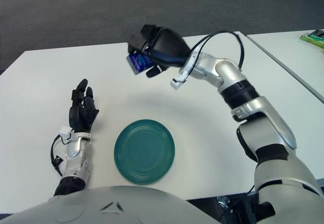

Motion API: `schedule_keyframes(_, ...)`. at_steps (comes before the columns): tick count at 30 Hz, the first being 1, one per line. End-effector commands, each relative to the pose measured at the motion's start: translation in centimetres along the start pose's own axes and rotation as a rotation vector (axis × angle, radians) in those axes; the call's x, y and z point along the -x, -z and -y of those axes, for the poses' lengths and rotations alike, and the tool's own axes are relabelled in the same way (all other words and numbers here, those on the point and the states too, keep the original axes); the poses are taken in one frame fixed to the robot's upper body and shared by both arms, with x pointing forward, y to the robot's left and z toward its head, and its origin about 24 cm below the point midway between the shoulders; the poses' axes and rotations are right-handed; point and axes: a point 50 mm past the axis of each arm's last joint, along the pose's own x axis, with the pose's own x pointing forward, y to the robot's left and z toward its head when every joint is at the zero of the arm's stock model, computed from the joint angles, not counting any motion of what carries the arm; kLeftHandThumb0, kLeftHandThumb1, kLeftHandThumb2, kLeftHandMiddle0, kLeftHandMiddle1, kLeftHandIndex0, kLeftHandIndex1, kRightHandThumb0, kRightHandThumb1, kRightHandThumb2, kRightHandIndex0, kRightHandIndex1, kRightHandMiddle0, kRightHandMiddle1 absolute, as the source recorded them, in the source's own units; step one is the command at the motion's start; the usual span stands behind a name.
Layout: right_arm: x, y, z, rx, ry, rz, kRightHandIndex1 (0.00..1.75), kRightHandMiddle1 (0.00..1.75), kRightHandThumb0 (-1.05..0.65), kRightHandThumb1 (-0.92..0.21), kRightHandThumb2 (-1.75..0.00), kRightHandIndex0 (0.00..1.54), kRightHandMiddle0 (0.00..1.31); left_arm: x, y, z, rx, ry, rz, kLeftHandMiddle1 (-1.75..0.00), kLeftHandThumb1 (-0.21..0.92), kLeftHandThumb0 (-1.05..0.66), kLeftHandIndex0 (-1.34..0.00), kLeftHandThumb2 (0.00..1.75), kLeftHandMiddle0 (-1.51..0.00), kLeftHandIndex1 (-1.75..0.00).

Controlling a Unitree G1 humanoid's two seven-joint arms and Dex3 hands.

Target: Put the gum into the plate.

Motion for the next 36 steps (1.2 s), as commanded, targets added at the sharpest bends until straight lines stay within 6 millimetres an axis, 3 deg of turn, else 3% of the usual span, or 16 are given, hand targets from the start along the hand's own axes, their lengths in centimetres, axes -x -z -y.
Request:
schedule_keyframes(1, -0.6, -2.2, 0.3, -0.008, -0.071, 0.136, 1.75, 1.75, -0.43, -0.48, -1.11, 1.13, 0.49, 6.1, 5.1, -0.5, 0.071, -0.139, -0.288, -0.01, 0.92, -0.82, 0.00, 0.82, -0.19, -0.67)
schedule_keyframes(9, -0.7, -4.2, -0.6, -0.049, -0.289, 0.298, 1.75, 1.75, -0.41, -0.55, -1.02, 1.04, 0.43, 5.8, 4.9, 0.0, 0.074, -0.134, -0.270, 0.00, 0.92, -0.89, 0.00, 0.83, -0.14, -0.54)
schedule_keyframes(17, -0.5, -6.0, -1.8, -0.066, -0.519, 0.424, 1.75, 1.75, -0.41, -0.58, -0.99, 1.02, 0.42, 5.8, 4.7, 0.5, 0.099, -0.128, -0.253, -0.01, 0.92, -0.89, 0.00, 0.81, -0.16, -0.52)
schedule_keyframes(26, -0.3, -6.8, -2.9, -0.070, -0.611, 0.516, 1.75, 1.75, -0.41, -0.56, -1.00, 1.03, 0.43, 5.9, 4.8, 0.8, 0.093, -0.104, -0.269, 0.00, 0.92, -0.87, 0.00, 0.87, -0.15, -0.47)
schedule_keyframes(30, 0.1, -7.0, -4.9, -0.080, -0.695, 0.548, 1.75, 1.75, -0.41, -0.56, -1.01, 1.04, 0.43, 5.9, 4.9, 1.0, 0.135, -0.110, -0.278, 0.00, 0.92, -0.86, 0.00, 0.88, -0.13, -0.45)
schedule_keyframes(36, 0.6, -7.2, -5.3, -0.086, -0.745, 0.559, 1.75, 1.75, -0.42, -0.55, -1.03, 1.05, 0.44, 6.0, 5.0, 0.9, 0.187, -0.113, -0.286, 0.00, 0.92, -0.85, 0.00, 0.86, -0.10, -0.47)
